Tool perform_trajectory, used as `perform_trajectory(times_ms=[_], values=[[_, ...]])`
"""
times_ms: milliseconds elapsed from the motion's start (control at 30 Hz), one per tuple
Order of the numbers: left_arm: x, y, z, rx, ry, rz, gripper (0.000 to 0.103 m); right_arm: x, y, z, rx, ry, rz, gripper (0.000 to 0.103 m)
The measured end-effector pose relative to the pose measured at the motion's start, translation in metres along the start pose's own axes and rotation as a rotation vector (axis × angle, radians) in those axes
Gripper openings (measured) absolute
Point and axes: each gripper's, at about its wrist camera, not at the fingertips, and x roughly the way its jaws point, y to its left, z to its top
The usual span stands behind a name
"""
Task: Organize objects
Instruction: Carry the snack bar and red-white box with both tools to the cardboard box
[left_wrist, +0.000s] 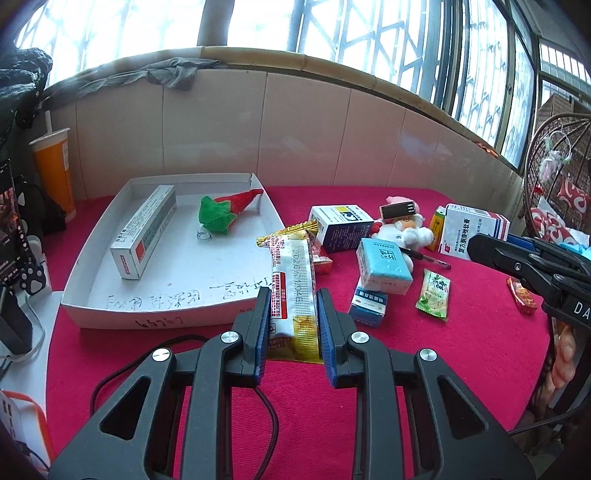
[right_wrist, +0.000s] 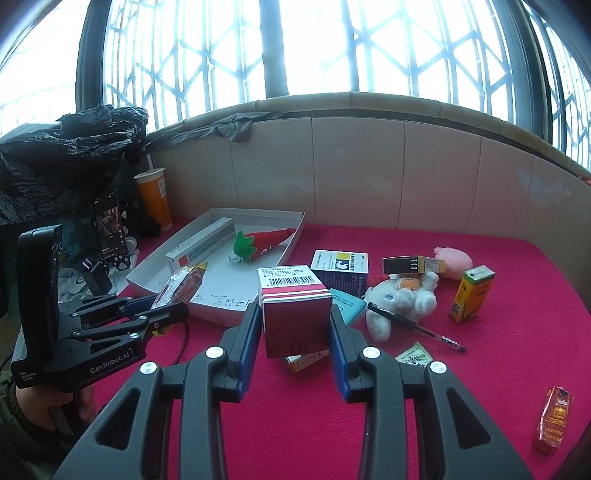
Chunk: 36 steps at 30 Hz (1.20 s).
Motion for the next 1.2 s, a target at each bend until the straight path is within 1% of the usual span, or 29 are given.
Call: perform_trajectory(times_ms=[700, 1033, 1200], values=[[-0.004, 0.035, 0.004, -0.063, -0.027, 0.029, 0.024, 0.022, 0.032, 0.015, -0.044, 0.024, 0.036, 0.035], [0.005, 0.051, 0.009, -0.076, -0.019, 0.042, 0.024, 0.043, 0.04, 0.024, -0.046, 0.051, 0.048, 0.035], [0.011, 0.057, 0.017, -0.073, -0.021, 0.047, 0.024, 0.054, 0.042, 0.03, -0.039, 0.063, 0.047, 0.035]])
